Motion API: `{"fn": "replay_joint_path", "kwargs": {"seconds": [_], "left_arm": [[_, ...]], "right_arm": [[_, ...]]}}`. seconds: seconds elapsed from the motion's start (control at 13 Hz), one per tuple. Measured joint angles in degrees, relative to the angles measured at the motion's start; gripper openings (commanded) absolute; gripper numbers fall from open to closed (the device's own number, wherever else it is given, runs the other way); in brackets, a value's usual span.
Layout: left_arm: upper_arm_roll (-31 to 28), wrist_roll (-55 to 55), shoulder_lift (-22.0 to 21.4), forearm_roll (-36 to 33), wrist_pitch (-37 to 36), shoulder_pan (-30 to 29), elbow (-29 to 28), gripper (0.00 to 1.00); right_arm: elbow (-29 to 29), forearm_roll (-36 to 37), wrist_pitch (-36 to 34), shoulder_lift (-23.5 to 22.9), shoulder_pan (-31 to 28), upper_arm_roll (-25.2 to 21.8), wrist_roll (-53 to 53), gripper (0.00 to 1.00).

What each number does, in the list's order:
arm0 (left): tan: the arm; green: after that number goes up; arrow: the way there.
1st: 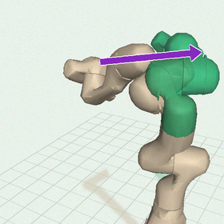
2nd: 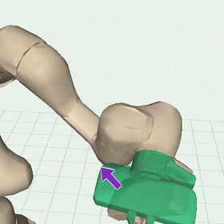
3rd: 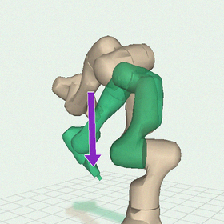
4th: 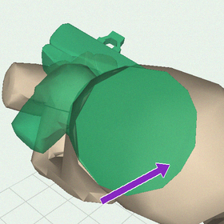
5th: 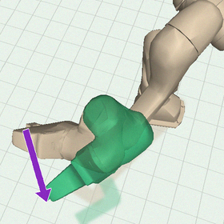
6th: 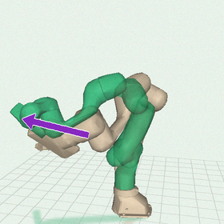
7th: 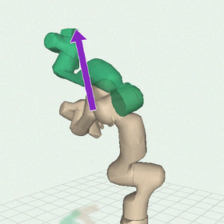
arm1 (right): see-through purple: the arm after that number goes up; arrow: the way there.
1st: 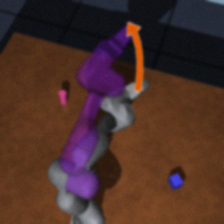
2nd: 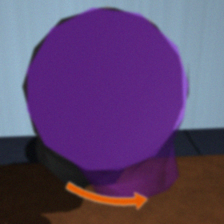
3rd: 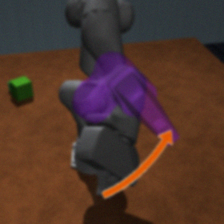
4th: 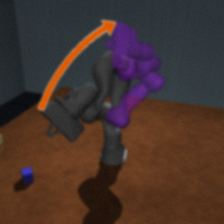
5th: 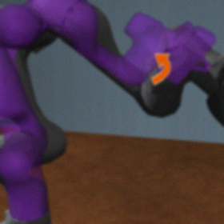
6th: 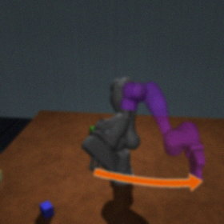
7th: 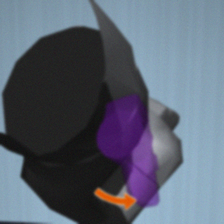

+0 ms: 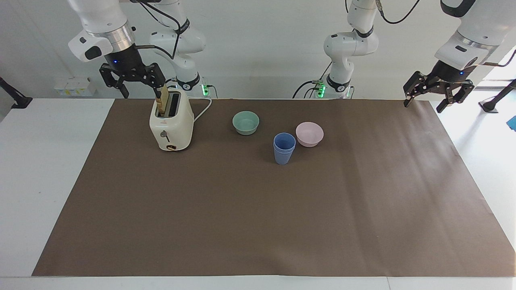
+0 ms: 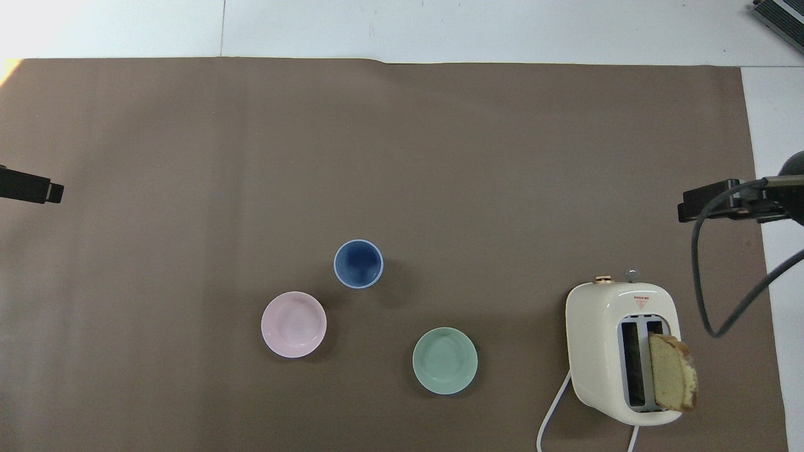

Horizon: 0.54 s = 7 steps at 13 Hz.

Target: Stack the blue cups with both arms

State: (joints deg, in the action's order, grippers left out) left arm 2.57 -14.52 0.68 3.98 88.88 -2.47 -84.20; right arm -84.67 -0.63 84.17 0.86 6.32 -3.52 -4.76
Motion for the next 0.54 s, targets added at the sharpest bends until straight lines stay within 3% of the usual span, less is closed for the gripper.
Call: {"fn": "replay_joint_path", "kwargs": {"seconds": [0.54], "left_arm": [[0.04, 0.88, -0.05, -1.19, -0.55, 0.0, 0.09, 1.0]], "right_arm": [[-0.06, -0.02, 0.0, 0.01, 0.0, 0.0, -0.63, 1.0]]}}
